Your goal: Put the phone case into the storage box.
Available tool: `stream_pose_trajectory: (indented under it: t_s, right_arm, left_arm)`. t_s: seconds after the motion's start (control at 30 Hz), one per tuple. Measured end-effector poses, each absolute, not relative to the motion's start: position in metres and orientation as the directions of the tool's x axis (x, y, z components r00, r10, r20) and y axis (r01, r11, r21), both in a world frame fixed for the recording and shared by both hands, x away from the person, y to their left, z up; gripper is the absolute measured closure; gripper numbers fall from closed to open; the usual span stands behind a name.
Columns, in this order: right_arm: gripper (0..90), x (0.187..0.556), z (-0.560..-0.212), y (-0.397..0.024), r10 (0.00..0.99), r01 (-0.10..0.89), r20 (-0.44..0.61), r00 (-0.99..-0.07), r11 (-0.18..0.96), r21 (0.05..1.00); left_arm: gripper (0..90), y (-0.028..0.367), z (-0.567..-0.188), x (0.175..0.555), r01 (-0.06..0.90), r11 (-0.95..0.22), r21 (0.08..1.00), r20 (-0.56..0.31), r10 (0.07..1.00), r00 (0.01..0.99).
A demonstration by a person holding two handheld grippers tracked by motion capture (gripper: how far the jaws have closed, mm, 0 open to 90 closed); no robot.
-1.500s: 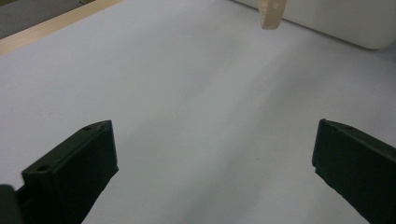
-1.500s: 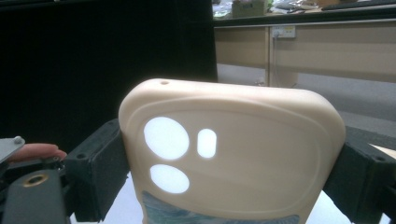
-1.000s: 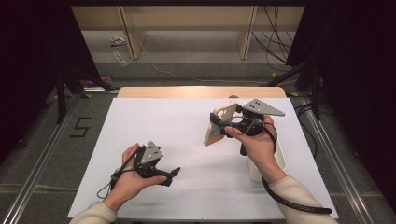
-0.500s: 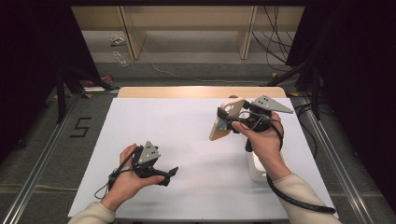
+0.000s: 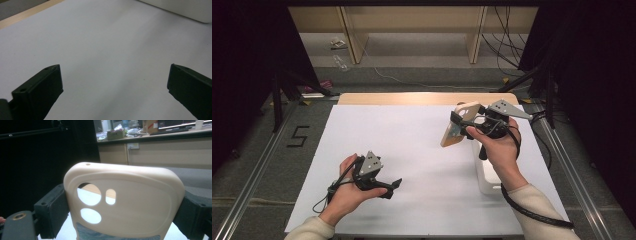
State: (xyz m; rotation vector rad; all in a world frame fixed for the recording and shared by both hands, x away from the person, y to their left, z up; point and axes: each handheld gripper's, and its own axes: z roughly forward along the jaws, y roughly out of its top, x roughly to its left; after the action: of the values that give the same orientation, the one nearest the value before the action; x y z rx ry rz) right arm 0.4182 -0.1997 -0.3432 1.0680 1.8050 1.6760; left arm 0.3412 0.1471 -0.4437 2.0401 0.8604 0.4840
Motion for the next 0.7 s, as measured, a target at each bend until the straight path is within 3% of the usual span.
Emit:
stream_pose_trajectory:
  t_s: [0.7]
  right_arm:
    - [12.6,0.422,-0.34,-0.212,0.805,0.219,0.177,-0.567,-0.06,0.974]
  left_arm:
    - [0.0,0.149,-0.443,0.342,0.396,-0.404,0.825,0.026,0.727,0.686]
